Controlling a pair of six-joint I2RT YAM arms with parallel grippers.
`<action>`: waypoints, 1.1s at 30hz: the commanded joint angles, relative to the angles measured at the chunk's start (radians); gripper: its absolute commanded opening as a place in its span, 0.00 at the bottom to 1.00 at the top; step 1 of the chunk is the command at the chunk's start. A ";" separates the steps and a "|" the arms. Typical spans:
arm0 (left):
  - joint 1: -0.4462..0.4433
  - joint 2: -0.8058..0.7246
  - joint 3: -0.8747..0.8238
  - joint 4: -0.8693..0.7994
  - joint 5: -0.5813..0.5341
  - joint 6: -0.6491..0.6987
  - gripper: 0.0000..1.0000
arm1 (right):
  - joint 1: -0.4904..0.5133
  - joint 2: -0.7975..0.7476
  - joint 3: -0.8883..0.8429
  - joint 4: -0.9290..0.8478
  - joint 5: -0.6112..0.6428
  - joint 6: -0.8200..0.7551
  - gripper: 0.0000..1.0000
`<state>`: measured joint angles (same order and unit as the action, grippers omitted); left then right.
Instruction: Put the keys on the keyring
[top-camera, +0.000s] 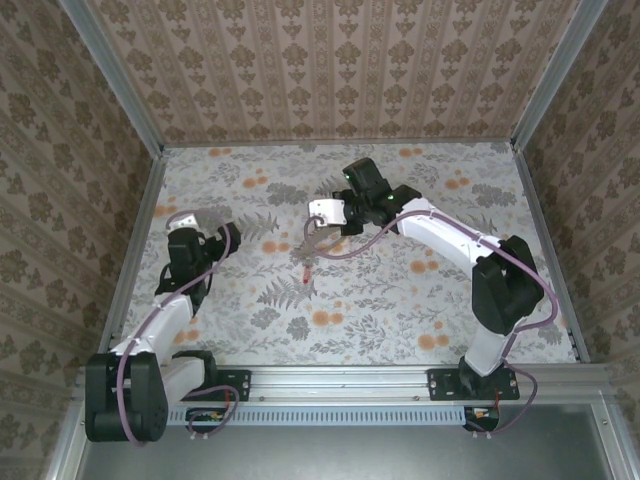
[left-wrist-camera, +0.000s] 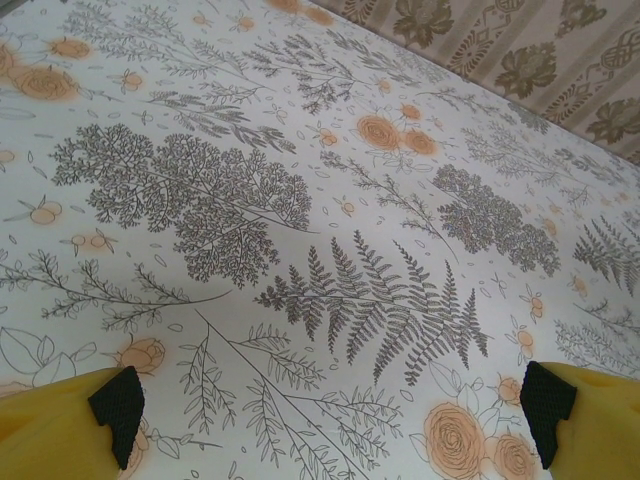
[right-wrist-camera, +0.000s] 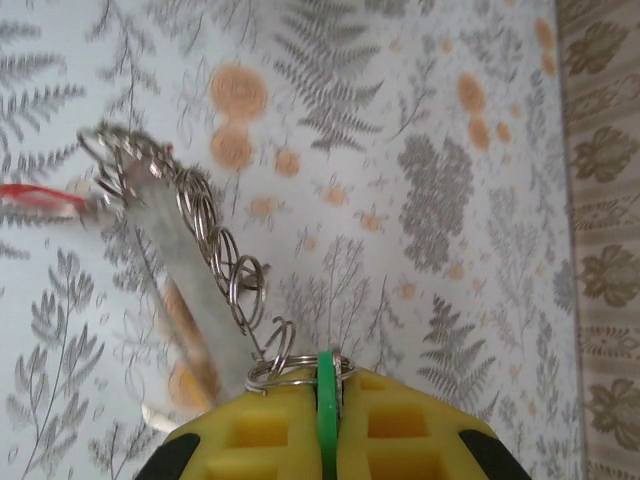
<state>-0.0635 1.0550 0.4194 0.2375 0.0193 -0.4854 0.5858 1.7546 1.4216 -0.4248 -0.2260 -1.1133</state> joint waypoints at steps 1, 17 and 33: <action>0.011 0.010 -0.010 0.002 -0.042 -0.115 1.00 | 0.024 0.004 -0.039 -0.095 0.082 -0.088 0.00; 0.021 -0.009 -0.029 -0.033 -0.128 -0.042 1.00 | 0.053 -0.165 -0.452 -0.043 0.277 0.250 0.01; 0.111 0.085 0.113 -0.107 -0.186 0.214 1.00 | 0.056 -0.215 -0.528 -0.290 0.141 0.609 0.26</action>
<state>0.0410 1.1351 0.5129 0.1104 -0.1032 -0.3843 0.6395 1.6005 0.9073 -0.5804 0.0006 -0.6224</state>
